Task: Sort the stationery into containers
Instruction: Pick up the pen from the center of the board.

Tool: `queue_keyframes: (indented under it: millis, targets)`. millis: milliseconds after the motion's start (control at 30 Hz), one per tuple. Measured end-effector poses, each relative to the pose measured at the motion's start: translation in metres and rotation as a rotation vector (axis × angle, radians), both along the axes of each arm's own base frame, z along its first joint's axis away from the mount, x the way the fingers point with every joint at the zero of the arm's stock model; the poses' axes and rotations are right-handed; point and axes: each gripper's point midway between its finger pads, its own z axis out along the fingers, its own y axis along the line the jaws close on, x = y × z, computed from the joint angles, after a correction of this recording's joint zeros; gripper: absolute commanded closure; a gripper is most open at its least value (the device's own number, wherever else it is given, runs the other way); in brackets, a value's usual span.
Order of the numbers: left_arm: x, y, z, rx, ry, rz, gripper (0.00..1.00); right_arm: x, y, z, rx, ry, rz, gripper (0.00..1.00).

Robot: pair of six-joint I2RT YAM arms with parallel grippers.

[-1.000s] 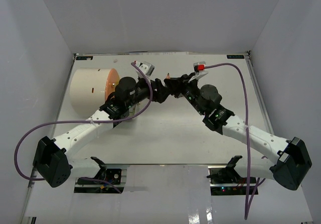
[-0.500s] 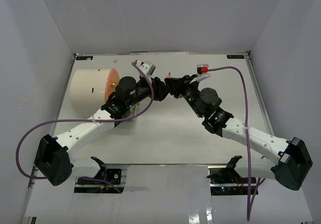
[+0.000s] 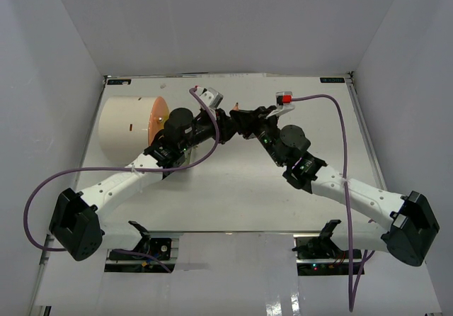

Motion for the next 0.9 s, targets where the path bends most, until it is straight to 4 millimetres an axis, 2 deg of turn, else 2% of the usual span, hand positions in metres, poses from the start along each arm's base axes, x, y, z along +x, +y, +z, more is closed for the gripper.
queue_keyframes:
  millis: [33, 233, 267, 333, 433, 500, 533, 567, 700, 800, 900]
  targets:
    - [-0.001, 0.0, 0.0, 0.001, -0.003, -0.005, 0.73, 0.0, 0.0, 0.0, 0.001, 0.0, -0.001, 0.92]
    - [-0.001, -0.001, -0.001, 0.008, -0.009, -0.008, 0.91, 0.0, 0.0, -0.001, -0.001, -0.001, -0.01, 0.91]
    - [-0.001, -0.001, -0.001, 0.01, -0.009, -0.008, 0.95, 0.0, 0.0, -0.001, -0.003, -0.001, -0.011, 0.86]
    - [-0.001, 0.0, -0.002, 0.014, -0.008, -0.007, 0.99, 0.001, 0.0, -0.002, -0.007, -0.002, -0.014, 0.79]
    - [-0.001, 0.0, -0.006, 0.023, 0.002, -0.004, 1.0, 0.0, -0.001, -0.005, -0.02, 0.004, -0.022, 0.59]
    - [-0.002, 0.0, -0.01, 0.032, 0.01, -0.005, 1.0, -0.001, -0.005, -0.011, -0.043, 0.009, -0.039, 0.38]
    - [-0.002, 0.001, -0.013, 0.037, 0.016, -0.003, 1.0, -0.001, -0.006, -0.013, -0.049, 0.012, -0.042, 0.37]
    - [-0.003, 0.002, -0.016, 0.044, 0.024, -0.002, 1.0, -0.002, -0.011, -0.017, -0.069, 0.017, -0.055, 0.29]
    - [-0.002, 0.006, -0.025, 0.066, 0.048, 0.009, 1.0, -0.002, -0.031, -0.026, -0.121, 0.032, -0.105, 0.17]
    - [-0.001, 0.009, -0.031, 0.086, 0.065, 0.016, 1.0, 0.003, -0.053, -0.027, -0.158, 0.042, -0.164, 0.01]
    - [0.001, 0.016, -0.039, 0.115, 0.087, 0.026, 1.0, 0.017, -0.084, -0.033, -0.208, 0.061, -0.236, 0.05]
